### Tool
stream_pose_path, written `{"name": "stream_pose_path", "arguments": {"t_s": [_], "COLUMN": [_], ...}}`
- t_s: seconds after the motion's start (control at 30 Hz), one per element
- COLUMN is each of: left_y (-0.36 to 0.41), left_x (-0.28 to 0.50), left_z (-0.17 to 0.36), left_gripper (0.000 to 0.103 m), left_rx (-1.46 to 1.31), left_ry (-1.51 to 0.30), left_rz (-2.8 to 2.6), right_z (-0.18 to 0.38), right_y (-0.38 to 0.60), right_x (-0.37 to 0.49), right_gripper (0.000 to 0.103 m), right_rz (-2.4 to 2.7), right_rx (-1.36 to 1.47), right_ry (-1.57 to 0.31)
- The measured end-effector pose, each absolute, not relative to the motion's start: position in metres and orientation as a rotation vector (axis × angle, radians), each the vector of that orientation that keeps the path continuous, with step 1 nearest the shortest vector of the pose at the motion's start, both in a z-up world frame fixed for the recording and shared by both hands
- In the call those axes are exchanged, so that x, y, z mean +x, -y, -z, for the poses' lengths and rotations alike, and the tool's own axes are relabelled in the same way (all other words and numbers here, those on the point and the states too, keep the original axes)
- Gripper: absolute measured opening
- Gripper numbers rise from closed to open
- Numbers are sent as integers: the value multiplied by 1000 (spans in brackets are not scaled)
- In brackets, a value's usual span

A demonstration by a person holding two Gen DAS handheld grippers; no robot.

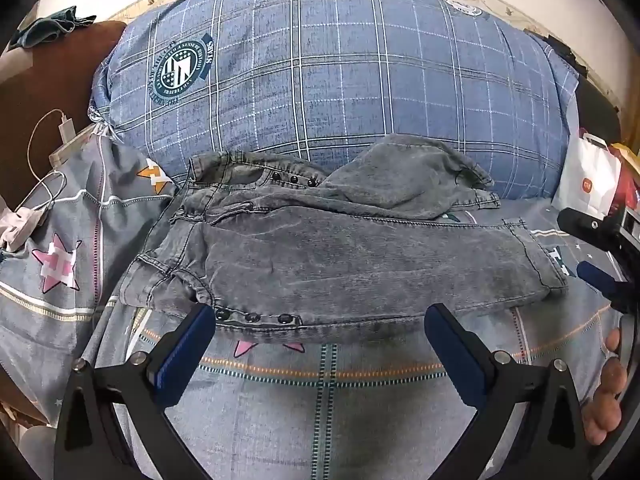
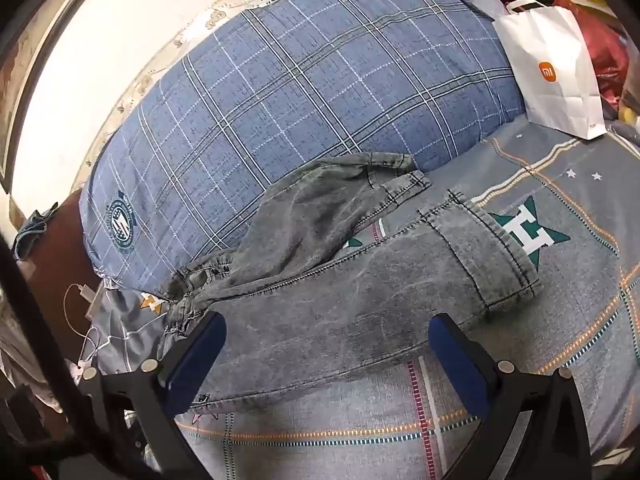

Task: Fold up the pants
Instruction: 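Position both grippers over the grey jeans lying on the bed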

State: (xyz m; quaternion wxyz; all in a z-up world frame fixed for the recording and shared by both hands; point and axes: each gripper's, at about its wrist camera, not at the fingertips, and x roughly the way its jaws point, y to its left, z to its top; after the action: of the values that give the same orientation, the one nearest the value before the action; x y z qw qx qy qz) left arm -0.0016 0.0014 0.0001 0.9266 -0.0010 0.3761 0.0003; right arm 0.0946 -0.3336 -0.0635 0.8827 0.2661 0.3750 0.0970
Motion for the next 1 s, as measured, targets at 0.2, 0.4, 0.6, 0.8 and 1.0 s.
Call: {"name": "stream_pose_path", "arguments": {"t_s": [0.2, 0.4, 0.6, 0.8, 1.0], "left_y": [-16, -21, -21, -16, -7], "left_x": [-5, -11, -11, -8, 0], "left_z": [-1, -2, -6, -10, -15], "left_gripper": [103, 103, 103, 103, 103], "left_rx": [-53, -72, -98, -85, -73], "left_ry": [-774, -756, -749, -752, -757], "left_rz": [5, 1, 11, 15, 16], "right_z": [66, 71, 69, 65, 59], "right_y": [329, 326, 327, 329, 329], "right_x": [95, 96, 94, 93, 91], "right_gripper": [103, 103, 103, 103, 103], "right_rz": [-193, -177, -182, -197, -219], "right_rx": [533, 523, 525, 543, 547], "right_ry": [-780, -790, -786, -779, -768]}}
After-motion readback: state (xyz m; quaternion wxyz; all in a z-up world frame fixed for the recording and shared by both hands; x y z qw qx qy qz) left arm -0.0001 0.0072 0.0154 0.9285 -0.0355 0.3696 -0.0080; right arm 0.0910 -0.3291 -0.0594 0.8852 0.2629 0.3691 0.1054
